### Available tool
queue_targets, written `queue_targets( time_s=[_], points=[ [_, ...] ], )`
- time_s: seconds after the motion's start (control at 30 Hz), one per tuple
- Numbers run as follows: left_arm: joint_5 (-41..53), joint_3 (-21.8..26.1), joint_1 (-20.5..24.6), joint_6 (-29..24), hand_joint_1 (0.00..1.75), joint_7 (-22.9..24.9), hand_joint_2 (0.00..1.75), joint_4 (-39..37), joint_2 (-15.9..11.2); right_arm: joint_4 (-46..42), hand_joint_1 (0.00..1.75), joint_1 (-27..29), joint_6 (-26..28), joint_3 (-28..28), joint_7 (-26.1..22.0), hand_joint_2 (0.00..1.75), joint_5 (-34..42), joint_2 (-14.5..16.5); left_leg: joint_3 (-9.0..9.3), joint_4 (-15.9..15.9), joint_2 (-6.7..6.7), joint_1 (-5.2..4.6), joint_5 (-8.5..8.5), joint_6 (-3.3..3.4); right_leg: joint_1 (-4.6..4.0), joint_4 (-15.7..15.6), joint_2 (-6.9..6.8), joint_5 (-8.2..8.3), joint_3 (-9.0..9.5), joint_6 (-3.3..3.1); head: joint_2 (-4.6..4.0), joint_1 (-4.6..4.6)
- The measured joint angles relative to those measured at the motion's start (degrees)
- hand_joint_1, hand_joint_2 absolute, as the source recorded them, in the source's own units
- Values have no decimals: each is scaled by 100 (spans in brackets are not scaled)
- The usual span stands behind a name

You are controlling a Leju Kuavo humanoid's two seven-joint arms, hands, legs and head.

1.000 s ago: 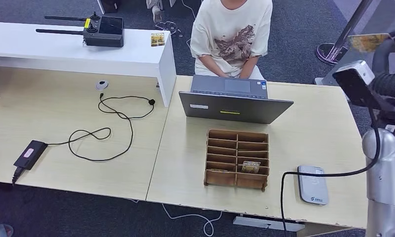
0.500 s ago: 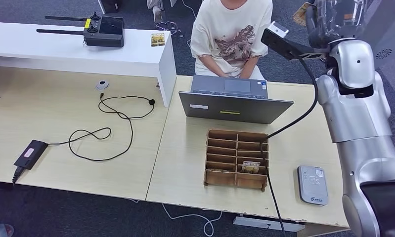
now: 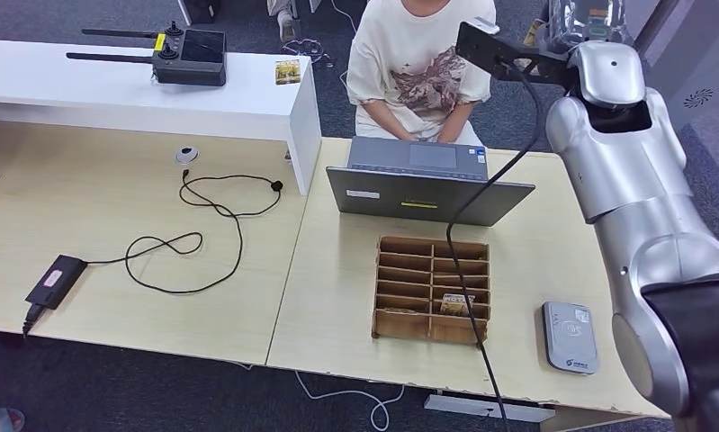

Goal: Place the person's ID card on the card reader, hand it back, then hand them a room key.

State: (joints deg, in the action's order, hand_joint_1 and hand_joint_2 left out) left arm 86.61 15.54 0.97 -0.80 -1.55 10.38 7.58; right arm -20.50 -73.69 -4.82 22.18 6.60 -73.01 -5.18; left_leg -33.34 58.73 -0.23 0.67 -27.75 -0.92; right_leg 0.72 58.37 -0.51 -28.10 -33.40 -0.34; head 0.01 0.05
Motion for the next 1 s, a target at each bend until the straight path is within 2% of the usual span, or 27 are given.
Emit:
queue_targets(
  time_s=[0.6,1.0],
  points=[
    [0,0,-14,-4,0,-12,175,0,-3,237,175,-109,-140,-170,59,175,57,0,3,0,3,1,0,0,-1,3,5,1,-1,-1,0,-1],
    [3,0,-15,-8,0,-52,175,0,-4,292,175,-111,-248,-232,-128,175,58,-1,3,1,3,1,0,0,-1,1,5,1,-2,-1,0,-1]
  ],
)
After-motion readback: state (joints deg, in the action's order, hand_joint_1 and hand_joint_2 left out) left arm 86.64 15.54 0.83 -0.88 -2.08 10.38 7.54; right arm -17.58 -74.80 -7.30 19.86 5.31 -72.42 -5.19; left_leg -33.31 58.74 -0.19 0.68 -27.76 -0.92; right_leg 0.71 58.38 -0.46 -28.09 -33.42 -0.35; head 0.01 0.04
